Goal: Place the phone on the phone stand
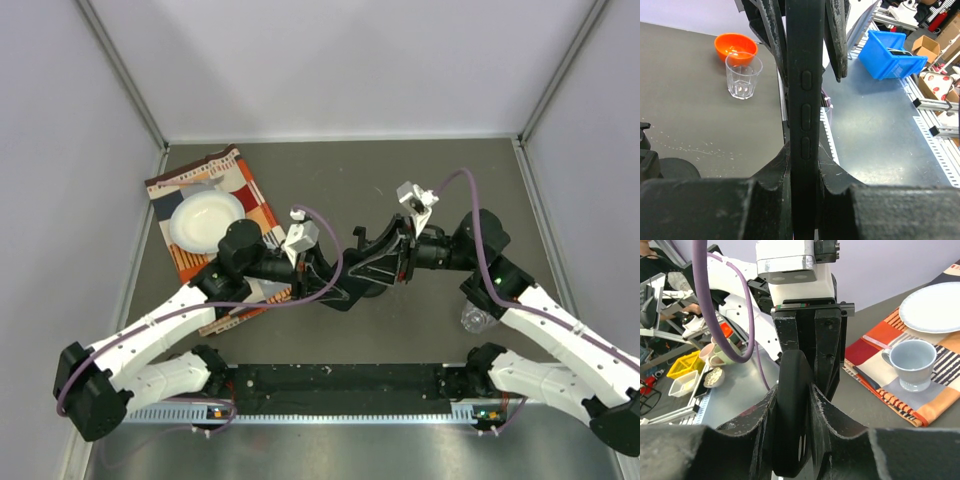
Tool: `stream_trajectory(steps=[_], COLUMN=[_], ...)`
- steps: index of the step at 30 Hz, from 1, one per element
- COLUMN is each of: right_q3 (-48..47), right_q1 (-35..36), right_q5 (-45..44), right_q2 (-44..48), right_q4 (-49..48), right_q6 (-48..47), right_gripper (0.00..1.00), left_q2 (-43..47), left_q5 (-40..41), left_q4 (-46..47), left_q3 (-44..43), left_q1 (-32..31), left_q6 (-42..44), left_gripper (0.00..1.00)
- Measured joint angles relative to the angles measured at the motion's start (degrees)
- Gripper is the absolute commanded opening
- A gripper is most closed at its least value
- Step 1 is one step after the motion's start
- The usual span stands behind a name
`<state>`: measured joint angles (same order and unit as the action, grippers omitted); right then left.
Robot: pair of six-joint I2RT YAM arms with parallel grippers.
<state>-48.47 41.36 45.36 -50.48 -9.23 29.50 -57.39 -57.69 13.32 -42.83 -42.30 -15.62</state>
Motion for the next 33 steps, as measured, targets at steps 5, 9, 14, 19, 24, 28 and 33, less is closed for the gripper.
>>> stream_trajectory(steps=[5,9,14,19,24,28,33], right_q3=[-0.74,-1.27,-2.08,-2.23,-5.75,-10.51,-14.60], right_q1=[1.03,1.31,0.70,-1.53,-1.51,-1.53,-1.53], right_q5=[-2.36,-5.05,-11.30,-18.40,-28.83,-37.57,-41.46], right_q2=[-0.55,-0.55,1.68,7.19,15.56,21.31,24.79], right_q4=[1.84,4.24,13.20,22.45,36.17,43.50,47.06], right_q6=[-3.76,-7.13,-9.99,-12.81,-17.14,-20.37,-22.32], right_gripper=[0.00,0.00,0.00,0.00,0.00,0.00,0.00], left_q2=[-0.26,-0.28,0.31,1.55,-5.09,-14.69,-25.77], left_q5=[0.02,1.03,4.26,15.13,23.76,24.50,20.24], left_q4=[-0.07,-1.29,-2.43,-6.80,-10.58,-10.93,-11.58], left_q3=[-0.02,-0.02,-0.79,-3.85,-11.30,-15.08,-16.44], left_q1=[0.20,0.72,6.88,12.96,13.42,13.38,13.11], left_q6=[-0.90,-1.97,-2.45,-1.20,4.94,12.81,22.93], left_gripper=[0.00,0.36,0.59,0.62,0.46,0.37,0.32])
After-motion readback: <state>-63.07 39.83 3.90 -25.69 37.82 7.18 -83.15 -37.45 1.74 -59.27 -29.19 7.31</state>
